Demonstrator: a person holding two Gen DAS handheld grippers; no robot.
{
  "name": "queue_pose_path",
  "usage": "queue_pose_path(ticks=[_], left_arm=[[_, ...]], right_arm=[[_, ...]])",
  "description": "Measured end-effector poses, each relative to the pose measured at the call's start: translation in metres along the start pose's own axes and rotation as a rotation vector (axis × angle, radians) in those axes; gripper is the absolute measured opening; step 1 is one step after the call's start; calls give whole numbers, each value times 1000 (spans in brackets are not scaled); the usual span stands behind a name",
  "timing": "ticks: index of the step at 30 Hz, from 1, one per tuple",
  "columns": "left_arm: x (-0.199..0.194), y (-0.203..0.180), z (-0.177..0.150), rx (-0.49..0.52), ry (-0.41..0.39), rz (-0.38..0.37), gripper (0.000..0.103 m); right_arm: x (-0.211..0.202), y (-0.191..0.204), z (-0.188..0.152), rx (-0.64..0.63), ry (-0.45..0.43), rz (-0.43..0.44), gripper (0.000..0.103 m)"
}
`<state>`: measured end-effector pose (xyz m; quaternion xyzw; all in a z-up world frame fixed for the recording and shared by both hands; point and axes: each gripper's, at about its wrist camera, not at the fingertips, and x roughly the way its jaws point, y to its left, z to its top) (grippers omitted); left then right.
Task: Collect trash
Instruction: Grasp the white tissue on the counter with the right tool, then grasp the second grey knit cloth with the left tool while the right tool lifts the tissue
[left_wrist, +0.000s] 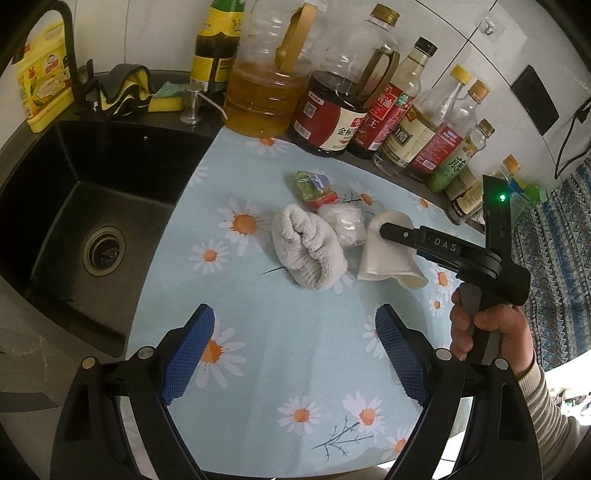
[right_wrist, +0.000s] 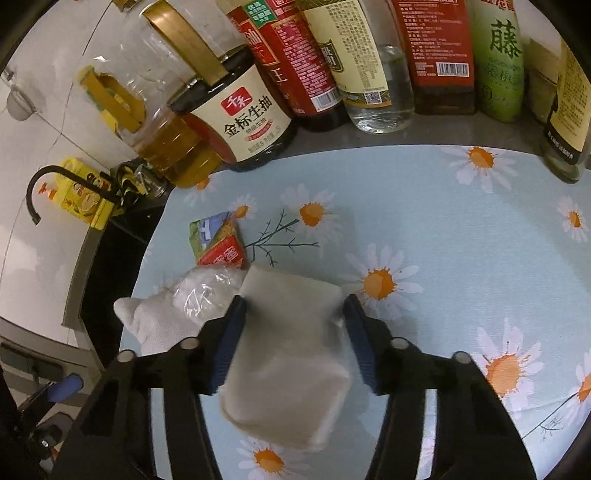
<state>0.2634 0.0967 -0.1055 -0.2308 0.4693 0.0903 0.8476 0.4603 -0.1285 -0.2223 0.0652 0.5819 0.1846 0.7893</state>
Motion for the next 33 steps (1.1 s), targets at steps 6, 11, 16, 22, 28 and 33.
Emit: queue_pose_path(ticks=[6, 11, 16, 22, 28, 33], left_arm=[[8, -7, 3, 12, 6, -5, 86], [14, -13, 3, 18, 13, -11, 86], [19, -19, 5, 31, 21, -9, 86], [26, -22, 9, 34, 29, -6, 86], [43, -27, 14, 61, 49, 23, 86], [61, -33, 21, 96, 70, 63, 87]], right_arm=[[-10, -3, -4, -21, -10, 18, 48], [-16, -5, -9, -30, -23, 44, 45], [-25, -12, -15, -30, -33, 70, 43], [-35, -24, -24, -12, -42, 104, 42], [-52, -35, -34, -8, -56, 128, 42], [-70, -43, -42, -12, -94, 113, 42]])
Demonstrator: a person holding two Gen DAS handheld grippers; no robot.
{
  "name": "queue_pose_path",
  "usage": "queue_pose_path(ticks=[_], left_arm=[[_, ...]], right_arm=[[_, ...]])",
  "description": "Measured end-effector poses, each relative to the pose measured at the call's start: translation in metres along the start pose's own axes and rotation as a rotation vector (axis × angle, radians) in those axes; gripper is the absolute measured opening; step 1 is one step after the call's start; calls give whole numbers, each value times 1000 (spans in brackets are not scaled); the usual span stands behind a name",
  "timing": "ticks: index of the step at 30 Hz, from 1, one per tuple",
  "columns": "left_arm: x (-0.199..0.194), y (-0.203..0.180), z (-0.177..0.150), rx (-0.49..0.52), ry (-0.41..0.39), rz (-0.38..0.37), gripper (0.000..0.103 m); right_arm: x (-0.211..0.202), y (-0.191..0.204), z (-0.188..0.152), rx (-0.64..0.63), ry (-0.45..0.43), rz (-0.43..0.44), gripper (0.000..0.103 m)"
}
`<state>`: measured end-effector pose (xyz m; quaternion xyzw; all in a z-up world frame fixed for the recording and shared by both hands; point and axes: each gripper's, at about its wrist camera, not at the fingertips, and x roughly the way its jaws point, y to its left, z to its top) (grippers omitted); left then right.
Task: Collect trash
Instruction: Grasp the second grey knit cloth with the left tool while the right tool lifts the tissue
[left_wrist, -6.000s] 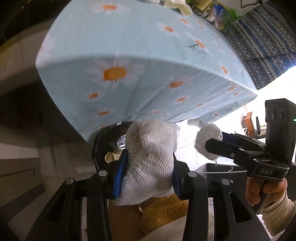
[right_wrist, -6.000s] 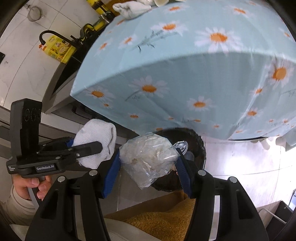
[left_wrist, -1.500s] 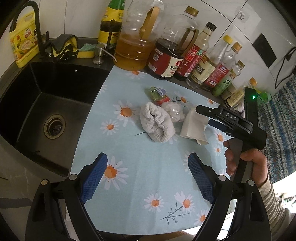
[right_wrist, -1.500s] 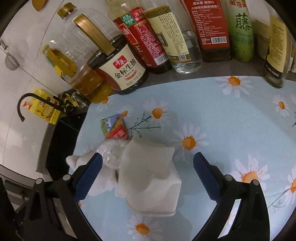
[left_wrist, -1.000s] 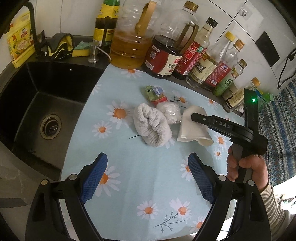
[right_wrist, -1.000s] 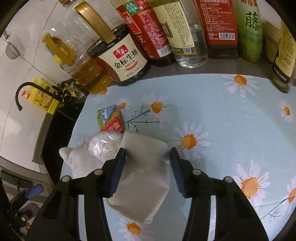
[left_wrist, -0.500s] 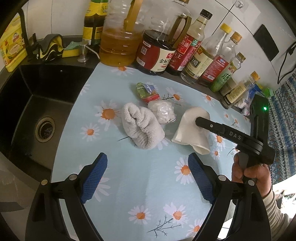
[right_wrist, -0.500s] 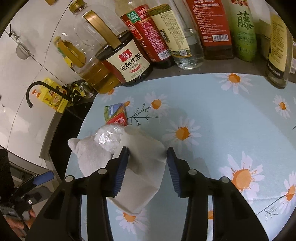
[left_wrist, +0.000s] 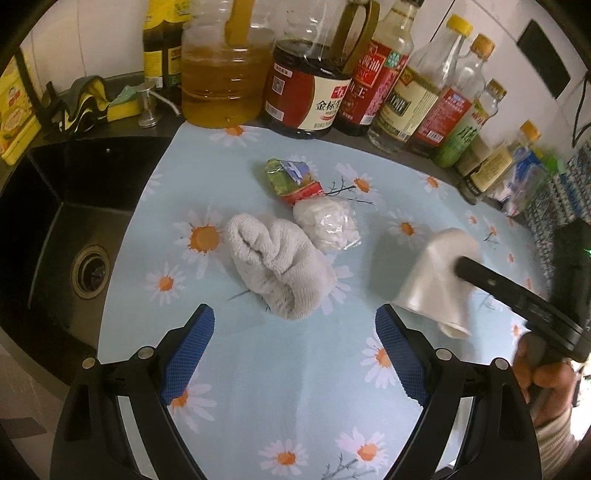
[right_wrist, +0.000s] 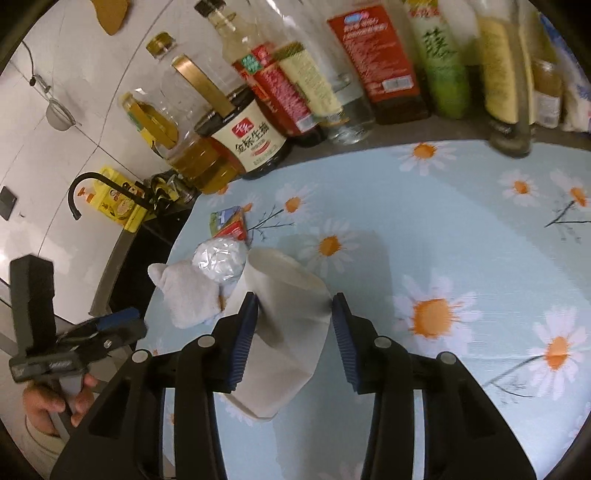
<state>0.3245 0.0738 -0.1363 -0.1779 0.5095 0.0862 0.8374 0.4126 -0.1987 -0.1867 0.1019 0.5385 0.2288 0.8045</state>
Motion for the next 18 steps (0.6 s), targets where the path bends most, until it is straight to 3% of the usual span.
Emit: queue_pose_path(ticks=[12, 18], left_arm=[[40, -6, 32, 90, 45, 85, 87], [54, -14, 38, 193, 49, 120, 85]], right_arm=[[-51, -22, -9, 25, -71, 18, 42], [-65, -29, -16, 43, -86, 10, 42]])
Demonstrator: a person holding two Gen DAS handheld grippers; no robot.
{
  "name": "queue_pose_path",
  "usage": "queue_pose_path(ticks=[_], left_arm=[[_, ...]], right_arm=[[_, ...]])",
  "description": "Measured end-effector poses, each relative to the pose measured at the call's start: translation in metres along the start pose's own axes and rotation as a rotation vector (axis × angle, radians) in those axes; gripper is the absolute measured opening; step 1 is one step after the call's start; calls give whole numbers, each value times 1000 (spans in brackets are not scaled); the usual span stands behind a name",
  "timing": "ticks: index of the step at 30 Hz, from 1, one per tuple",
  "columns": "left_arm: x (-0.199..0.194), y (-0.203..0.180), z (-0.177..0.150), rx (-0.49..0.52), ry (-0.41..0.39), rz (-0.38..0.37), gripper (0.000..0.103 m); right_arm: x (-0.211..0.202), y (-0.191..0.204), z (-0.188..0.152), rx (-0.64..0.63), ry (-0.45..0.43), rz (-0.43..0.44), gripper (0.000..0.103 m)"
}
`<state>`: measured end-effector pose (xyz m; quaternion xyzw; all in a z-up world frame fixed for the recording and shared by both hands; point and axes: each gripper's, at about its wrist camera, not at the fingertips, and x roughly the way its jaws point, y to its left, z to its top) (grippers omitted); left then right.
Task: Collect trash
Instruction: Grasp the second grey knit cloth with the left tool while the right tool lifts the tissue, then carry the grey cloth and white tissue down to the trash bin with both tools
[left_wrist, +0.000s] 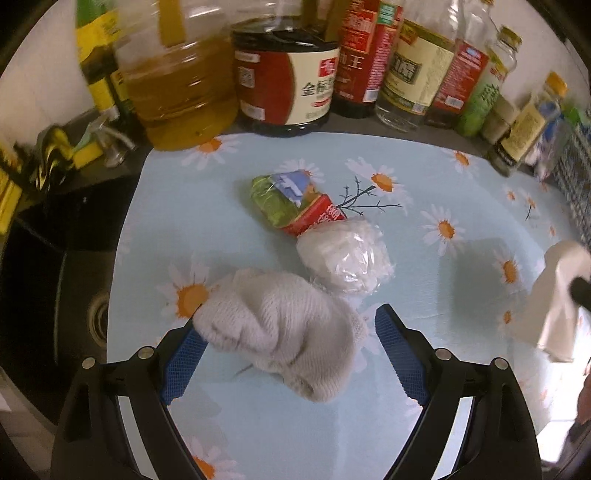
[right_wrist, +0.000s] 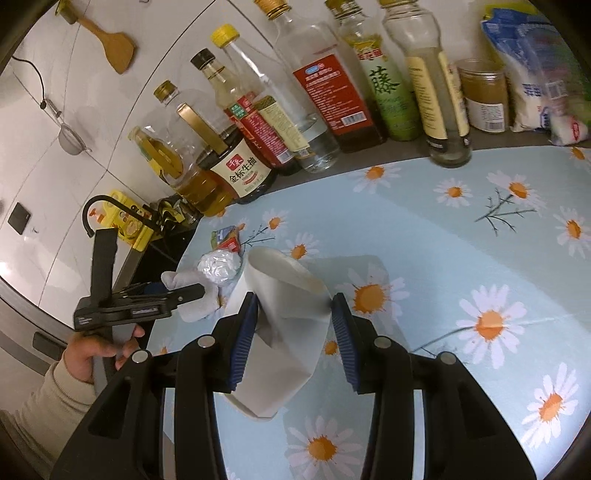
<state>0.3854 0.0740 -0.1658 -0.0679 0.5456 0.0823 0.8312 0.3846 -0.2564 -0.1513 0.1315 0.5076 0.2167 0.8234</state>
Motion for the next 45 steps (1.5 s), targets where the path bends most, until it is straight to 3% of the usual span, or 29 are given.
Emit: queue_pose_path(ticks=[1, 4, 6, 11, 14, 33, 45], left_arm=[[1, 0, 0, 6, -1, 3, 85], [2, 0, -1, 19, -1, -7, 63], [0, -1, -3, 32, -11, -22, 60], [-6, -5, -9, 77, -16, -52, 42], [-11, -5, -14, 84, -21, -73, 38], [-73, 8, -62, 116, -110, -204, 35], [-127, 32, -116, 164, -186, -300, 35]], right_arm=[[-1, -1, -1, 3, -2, -3, 42], [-5, -5, -4, 18, -5, -10, 42], [-7, -6, -6, 28, -7, -14, 42], [-10, -2, -11, 33, -13, -27, 42], [-12, 3, -14, 35, -17, -33, 42], [-24, 67, -53, 14, -53, -65, 42], [-36, 132, -103, 4, -91, -103, 42]])
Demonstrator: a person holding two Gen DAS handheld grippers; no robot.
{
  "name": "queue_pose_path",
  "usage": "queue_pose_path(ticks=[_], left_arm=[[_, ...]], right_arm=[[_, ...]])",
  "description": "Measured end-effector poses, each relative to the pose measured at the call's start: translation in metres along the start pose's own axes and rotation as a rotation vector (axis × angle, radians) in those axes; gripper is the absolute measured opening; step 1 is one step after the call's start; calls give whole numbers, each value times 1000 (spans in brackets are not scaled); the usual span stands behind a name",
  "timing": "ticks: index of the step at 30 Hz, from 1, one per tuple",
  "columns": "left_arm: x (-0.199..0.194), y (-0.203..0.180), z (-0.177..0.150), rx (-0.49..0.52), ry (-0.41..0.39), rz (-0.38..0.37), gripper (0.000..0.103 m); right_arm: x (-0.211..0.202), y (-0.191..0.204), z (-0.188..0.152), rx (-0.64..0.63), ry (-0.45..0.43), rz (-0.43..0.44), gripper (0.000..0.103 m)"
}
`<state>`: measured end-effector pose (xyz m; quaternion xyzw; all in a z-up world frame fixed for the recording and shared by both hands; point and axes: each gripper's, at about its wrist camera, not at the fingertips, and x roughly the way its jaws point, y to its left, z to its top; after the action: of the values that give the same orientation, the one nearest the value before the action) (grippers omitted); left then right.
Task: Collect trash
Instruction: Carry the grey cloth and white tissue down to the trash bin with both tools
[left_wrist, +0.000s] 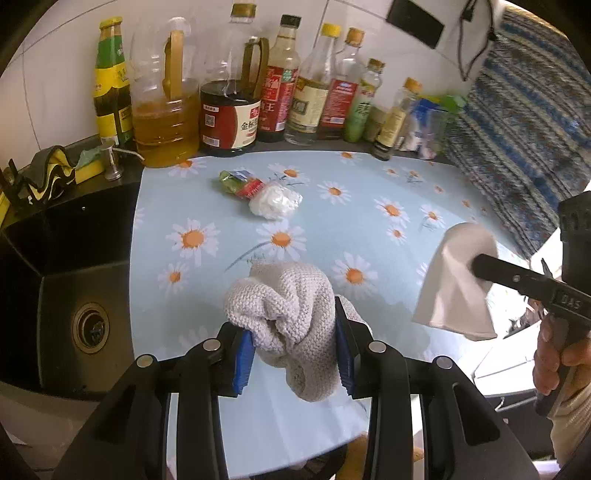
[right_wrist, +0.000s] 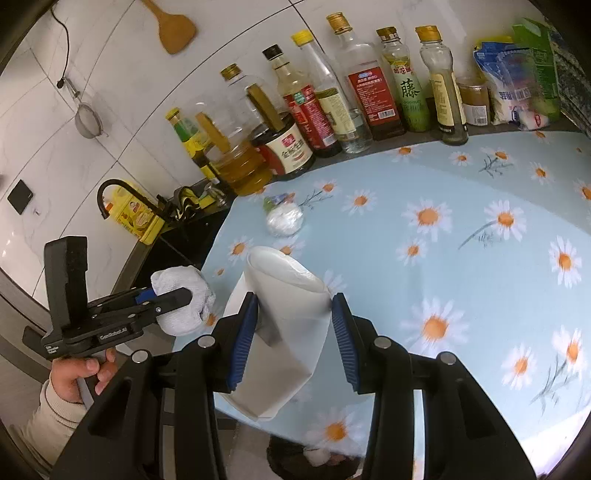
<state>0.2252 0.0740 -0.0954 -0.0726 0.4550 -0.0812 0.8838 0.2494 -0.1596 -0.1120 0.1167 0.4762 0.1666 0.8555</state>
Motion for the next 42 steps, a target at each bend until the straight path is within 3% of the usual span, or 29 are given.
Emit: queue_pose_path(ticks=[12, 22, 42], left_arm=[[-49, 6, -56, 47, -11, -98, 35], [-64, -4, -94, 60, 10, -143, 35], [-48, -18, -157, -29, 115, -92, 35]], right_arm=[[-21, 57, -74, 45, -18, -68, 42], [-39, 74, -113, 64, -6, -86, 42], [-22, 60, -160, 51, 123, -24, 42]])
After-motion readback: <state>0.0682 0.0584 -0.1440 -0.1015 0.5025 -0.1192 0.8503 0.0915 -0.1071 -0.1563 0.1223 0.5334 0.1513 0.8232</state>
